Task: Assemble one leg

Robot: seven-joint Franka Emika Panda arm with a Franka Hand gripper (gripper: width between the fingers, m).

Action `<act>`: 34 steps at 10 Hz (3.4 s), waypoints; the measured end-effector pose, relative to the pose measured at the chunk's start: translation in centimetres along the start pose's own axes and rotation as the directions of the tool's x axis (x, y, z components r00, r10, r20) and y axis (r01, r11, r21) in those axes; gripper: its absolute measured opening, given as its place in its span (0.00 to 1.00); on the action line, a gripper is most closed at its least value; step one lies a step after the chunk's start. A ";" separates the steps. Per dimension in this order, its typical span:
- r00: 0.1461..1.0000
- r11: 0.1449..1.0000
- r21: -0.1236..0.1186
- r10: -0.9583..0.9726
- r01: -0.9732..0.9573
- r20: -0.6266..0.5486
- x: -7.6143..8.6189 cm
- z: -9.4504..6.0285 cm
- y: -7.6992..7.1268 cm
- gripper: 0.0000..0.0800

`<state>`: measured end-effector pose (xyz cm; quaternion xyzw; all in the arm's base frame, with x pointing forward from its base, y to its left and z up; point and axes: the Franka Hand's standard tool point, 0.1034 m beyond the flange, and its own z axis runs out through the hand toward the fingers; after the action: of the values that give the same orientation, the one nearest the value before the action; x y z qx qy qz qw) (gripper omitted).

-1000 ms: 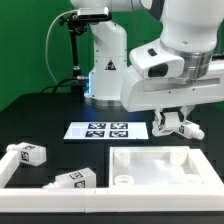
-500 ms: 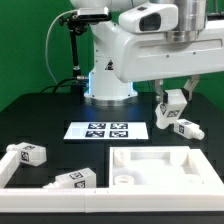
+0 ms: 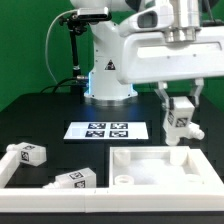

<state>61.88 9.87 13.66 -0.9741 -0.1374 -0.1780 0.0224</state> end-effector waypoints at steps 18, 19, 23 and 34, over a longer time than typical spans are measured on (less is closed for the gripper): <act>0.976 0.999 -0.027 -0.029 0.024 -0.214 -0.3 5.2 -1.0 0.36; 0.972 0.999 -0.031 -0.029 0.022 -0.233 -0.2 5.4 -1.0 0.36; 0.970 0.999 -0.033 -0.028 0.021 -0.243 -0.2 5.4 -0.9 0.36; 0.982 0.997 0.051 0.048 -0.058 0.180 1.2 6.3 -0.5 0.81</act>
Offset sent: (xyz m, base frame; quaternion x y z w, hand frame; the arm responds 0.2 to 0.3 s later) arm 0.0000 0.0000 0.0000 0.0000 0.1296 0.0000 0.9916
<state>64.92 11.25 8.22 -0.9885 -0.1177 -0.0852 0.0420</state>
